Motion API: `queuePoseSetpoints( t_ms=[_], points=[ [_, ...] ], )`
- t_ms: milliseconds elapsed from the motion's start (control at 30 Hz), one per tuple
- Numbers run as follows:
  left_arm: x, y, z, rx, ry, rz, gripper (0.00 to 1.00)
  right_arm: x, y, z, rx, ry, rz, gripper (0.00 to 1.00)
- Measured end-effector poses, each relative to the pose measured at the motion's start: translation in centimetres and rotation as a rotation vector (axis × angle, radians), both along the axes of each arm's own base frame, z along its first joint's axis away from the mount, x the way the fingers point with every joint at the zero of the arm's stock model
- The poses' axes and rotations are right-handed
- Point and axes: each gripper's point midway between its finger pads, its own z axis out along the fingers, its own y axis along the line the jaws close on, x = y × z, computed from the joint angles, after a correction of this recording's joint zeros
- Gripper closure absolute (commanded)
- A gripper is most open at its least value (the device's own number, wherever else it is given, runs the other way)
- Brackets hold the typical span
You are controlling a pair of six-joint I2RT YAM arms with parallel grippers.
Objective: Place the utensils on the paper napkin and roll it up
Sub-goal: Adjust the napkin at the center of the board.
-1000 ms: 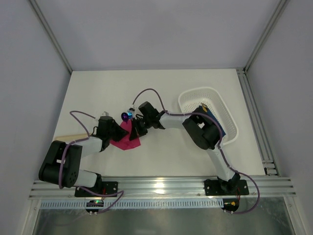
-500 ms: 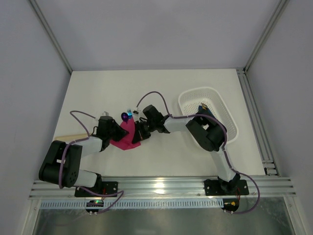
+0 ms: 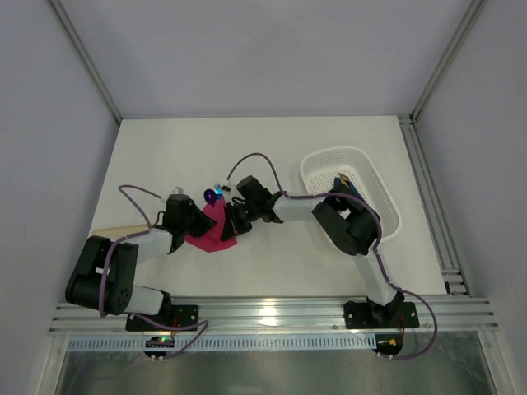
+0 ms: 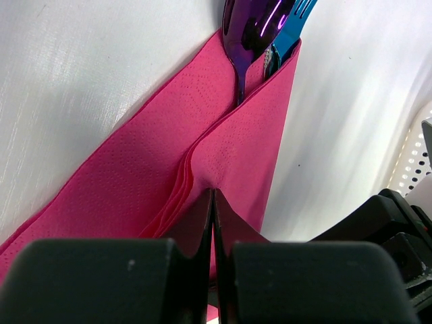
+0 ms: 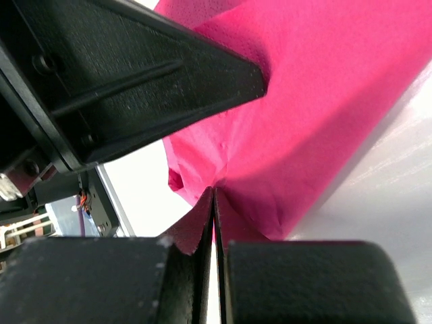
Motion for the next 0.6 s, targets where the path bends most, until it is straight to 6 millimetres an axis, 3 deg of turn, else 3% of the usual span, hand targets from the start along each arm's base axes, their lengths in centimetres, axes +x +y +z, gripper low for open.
queuePoseSetpoints(
  t_ms=[300, 433, 600],
  points=[
    [0.0, 0.0, 0.1, 0.016, 0.006, -0.017, 0.99, 0.0, 0.6, -0.4, -0.045, -0.016, -0.008, 0.96],
    [-0.1, 0.1, 0.2, 0.032, 0.024, -0.027, 0.92, -0.1, 0.7, -0.5, -0.049, -0.009, -0.016, 0.96],
    [-0.9, 0.9, 1.0, 0.076, 0.049, -0.021, 0.74, -0.1, 0.7, -0.5, -0.051, 0.002, -0.028, 0.96]
  ],
)
